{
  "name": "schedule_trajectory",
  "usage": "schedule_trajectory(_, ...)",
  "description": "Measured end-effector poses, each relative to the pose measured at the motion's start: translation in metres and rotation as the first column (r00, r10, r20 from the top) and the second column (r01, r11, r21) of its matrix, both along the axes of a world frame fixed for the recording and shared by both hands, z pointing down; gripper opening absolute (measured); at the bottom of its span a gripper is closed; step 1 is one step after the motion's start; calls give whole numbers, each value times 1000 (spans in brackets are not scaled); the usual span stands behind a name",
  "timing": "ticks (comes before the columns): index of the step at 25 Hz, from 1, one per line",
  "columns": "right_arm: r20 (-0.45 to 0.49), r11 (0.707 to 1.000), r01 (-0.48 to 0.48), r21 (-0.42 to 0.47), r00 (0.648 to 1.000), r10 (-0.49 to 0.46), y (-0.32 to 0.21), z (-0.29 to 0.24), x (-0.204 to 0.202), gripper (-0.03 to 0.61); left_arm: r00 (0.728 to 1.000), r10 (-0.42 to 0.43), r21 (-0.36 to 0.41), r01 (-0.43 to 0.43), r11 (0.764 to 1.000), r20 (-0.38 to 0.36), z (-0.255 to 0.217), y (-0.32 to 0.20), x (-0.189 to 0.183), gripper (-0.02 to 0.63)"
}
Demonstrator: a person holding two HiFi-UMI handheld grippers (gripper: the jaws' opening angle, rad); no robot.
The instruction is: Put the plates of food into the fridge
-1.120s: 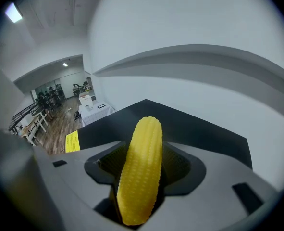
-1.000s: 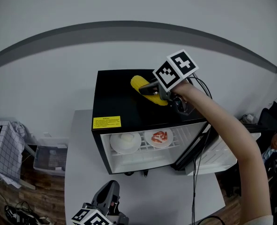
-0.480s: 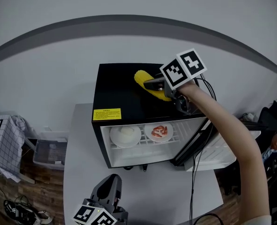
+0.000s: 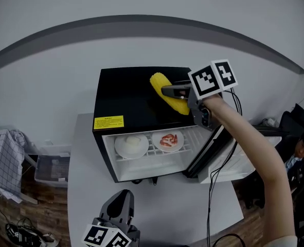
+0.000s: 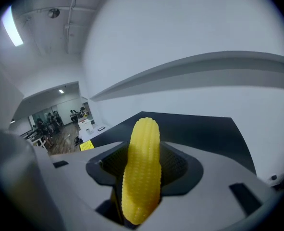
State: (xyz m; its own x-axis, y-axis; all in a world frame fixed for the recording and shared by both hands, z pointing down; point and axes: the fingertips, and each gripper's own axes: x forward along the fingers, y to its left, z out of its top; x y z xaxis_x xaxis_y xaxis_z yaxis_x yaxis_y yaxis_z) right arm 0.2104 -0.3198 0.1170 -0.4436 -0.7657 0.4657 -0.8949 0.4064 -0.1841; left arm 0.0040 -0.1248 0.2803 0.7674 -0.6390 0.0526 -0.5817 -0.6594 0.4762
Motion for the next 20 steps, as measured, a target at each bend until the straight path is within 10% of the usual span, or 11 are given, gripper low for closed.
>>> schedule_trajectory(20, 188, 990, -70, 122, 981, 46, 72, -21, 29, 206, 999, 39, -29, -39, 999, 4, 7, 13, 13, 11)
